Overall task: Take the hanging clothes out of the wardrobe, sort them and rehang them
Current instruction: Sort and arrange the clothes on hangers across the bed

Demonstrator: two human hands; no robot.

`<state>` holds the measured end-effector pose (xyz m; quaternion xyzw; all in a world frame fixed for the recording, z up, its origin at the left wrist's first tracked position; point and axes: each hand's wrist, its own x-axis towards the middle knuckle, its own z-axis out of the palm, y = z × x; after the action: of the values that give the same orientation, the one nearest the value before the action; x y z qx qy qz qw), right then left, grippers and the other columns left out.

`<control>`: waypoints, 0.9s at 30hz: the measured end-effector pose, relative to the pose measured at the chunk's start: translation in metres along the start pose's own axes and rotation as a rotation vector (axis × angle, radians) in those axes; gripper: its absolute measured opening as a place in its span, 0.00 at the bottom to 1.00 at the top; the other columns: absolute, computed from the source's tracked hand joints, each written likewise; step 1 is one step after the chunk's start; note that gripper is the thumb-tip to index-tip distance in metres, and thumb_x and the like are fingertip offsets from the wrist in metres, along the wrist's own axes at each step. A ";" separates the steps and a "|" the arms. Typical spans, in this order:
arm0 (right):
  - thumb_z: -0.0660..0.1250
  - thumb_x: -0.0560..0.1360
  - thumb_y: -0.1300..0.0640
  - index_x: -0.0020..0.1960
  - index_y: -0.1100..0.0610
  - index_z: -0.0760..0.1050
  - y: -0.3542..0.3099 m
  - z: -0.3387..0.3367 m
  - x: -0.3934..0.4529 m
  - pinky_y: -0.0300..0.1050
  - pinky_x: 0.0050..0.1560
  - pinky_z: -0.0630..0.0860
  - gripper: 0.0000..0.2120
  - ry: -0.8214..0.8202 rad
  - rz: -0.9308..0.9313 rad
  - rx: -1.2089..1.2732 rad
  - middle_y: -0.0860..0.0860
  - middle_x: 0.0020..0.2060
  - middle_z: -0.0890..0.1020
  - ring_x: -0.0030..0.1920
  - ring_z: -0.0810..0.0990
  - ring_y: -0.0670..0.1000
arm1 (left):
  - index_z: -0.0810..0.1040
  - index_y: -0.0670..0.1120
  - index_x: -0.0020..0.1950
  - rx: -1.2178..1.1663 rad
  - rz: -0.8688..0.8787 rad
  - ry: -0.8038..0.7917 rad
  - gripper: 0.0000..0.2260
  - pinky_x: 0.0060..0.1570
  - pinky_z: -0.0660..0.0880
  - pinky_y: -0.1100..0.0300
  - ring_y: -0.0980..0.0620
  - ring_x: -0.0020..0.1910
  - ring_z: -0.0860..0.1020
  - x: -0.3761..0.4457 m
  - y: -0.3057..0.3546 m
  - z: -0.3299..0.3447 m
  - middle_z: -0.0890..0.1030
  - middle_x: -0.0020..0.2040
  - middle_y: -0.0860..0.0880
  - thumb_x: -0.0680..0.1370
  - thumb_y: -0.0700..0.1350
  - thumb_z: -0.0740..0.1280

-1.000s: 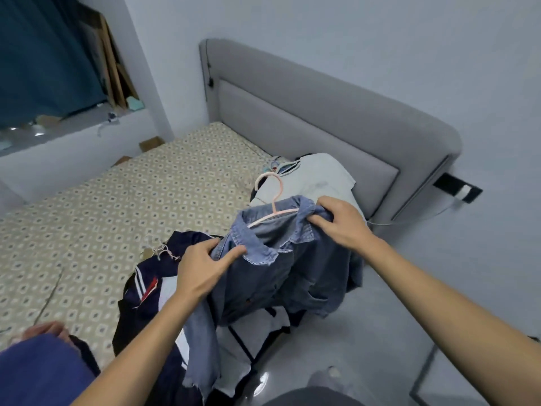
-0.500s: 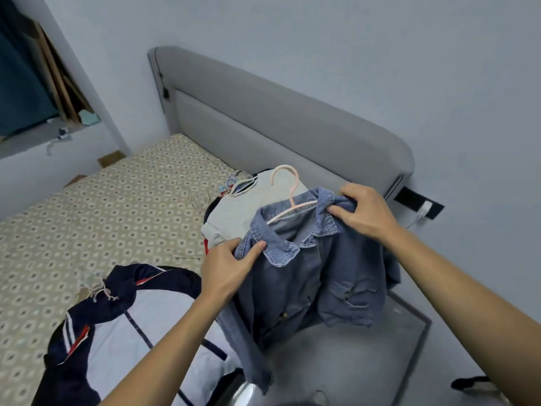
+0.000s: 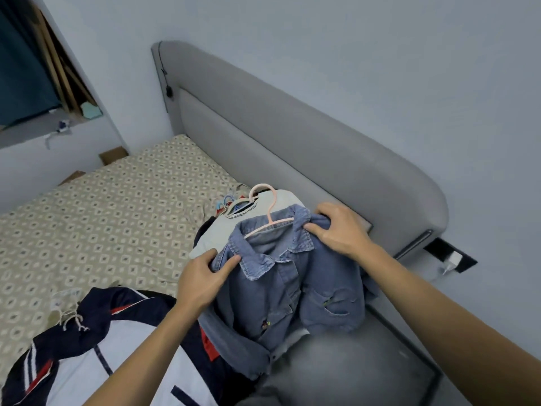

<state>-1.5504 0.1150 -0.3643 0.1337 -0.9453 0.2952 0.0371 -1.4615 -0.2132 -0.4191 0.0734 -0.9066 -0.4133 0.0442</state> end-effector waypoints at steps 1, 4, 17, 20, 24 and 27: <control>0.72 0.75 0.43 0.35 0.42 0.64 0.002 0.007 0.015 0.54 0.41 0.75 0.18 -0.003 0.002 0.005 0.43 0.34 0.73 0.38 0.74 0.51 | 0.64 0.42 0.35 0.012 -0.010 -0.003 0.31 0.31 0.62 0.52 0.54 0.27 0.67 0.016 -0.004 0.000 0.66 0.28 0.48 0.76 0.67 0.71; 0.72 0.75 0.45 0.35 0.45 0.64 0.007 0.025 0.062 0.57 0.41 0.76 0.19 -0.031 0.007 0.018 0.44 0.33 0.73 0.38 0.74 0.52 | 0.65 0.43 0.36 0.053 -0.061 -0.009 0.30 0.31 0.64 0.52 0.52 0.28 0.71 0.059 -0.015 -0.001 0.70 0.29 0.45 0.75 0.68 0.71; 0.69 0.80 0.43 0.56 0.57 0.77 0.058 0.115 0.274 0.57 0.54 0.76 0.17 -0.242 -0.003 -0.202 0.56 0.53 0.77 0.58 0.75 0.61 | 0.74 0.46 0.57 0.248 -0.350 -0.017 0.21 0.52 0.73 0.48 0.42 0.59 0.76 0.219 -0.062 0.026 0.78 0.57 0.46 0.79 0.64 0.68; 0.66 0.81 0.44 0.70 0.56 0.72 0.072 0.142 0.307 0.58 0.63 0.73 0.23 -0.319 -0.013 -0.321 0.58 0.63 0.72 0.68 0.69 0.62 | 0.69 0.47 0.73 0.305 -0.428 -0.011 0.28 0.62 0.74 0.44 0.43 0.69 0.72 0.226 -0.070 0.031 0.73 0.69 0.44 0.80 0.63 0.65; 0.65 0.82 0.45 0.74 0.55 0.68 0.069 0.176 0.327 0.56 0.62 0.71 0.24 -0.450 -0.137 -0.263 0.57 0.66 0.72 0.69 0.69 0.60 | 0.66 0.51 0.77 0.372 -0.486 0.019 0.29 0.63 0.73 0.43 0.44 0.70 0.72 0.212 -0.085 0.028 0.73 0.71 0.47 0.81 0.64 0.62; 0.65 0.82 0.46 0.76 0.55 0.68 0.052 0.200 0.326 0.56 0.64 0.71 0.26 -0.516 -0.254 -0.179 0.56 0.68 0.73 0.70 0.69 0.60 | 0.66 0.51 0.78 0.440 -0.576 0.034 0.27 0.63 0.72 0.42 0.43 0.71 0.70 0.185 -0.096 0.020 0.72 0.72 0.47 0.82 0.62 0.63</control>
<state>-1.8764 -0.0325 -0.5091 0.3178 -0.9215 0.1597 -0.1559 -1.6377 -0.2923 -0.5013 0.3403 -0.9151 -0.2026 -0.0758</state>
